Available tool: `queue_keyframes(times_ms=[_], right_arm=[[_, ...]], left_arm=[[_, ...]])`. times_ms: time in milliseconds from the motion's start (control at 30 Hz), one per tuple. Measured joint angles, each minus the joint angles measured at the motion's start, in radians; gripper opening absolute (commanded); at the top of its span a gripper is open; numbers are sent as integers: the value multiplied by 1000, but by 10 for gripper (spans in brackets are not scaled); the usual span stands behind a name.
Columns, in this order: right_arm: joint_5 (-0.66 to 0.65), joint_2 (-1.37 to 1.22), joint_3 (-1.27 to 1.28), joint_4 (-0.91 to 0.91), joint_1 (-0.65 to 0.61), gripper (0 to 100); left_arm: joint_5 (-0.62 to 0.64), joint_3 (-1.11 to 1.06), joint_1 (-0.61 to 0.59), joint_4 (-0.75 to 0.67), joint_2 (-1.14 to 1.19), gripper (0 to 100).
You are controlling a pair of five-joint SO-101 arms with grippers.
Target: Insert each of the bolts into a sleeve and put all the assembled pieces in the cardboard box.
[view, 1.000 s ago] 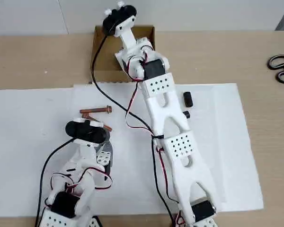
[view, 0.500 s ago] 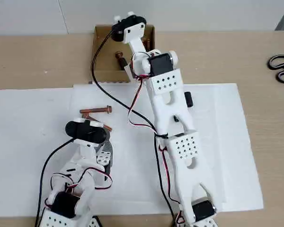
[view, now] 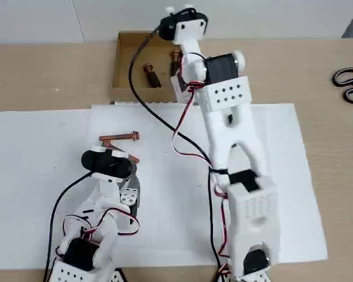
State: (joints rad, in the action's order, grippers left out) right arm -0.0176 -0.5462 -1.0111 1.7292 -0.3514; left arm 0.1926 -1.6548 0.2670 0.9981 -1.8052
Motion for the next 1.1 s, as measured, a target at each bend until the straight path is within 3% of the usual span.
queue_keyframes(times_ms=[133,367,567,833,1100], right_arm=[[23,52,178,0,41,58],[161,52,299,0,106,58],[172,26,327,-8,167,59],[60,-23,330,-80,172,201],[-15,-37,330,-123,178,198]], left_arm=[[0,0,0,0,0,7],[0,0,0,0,0,7],[0,0,0,0,0,7],[0,0,0,0,0,7],[0,0,0,0,0,7]])
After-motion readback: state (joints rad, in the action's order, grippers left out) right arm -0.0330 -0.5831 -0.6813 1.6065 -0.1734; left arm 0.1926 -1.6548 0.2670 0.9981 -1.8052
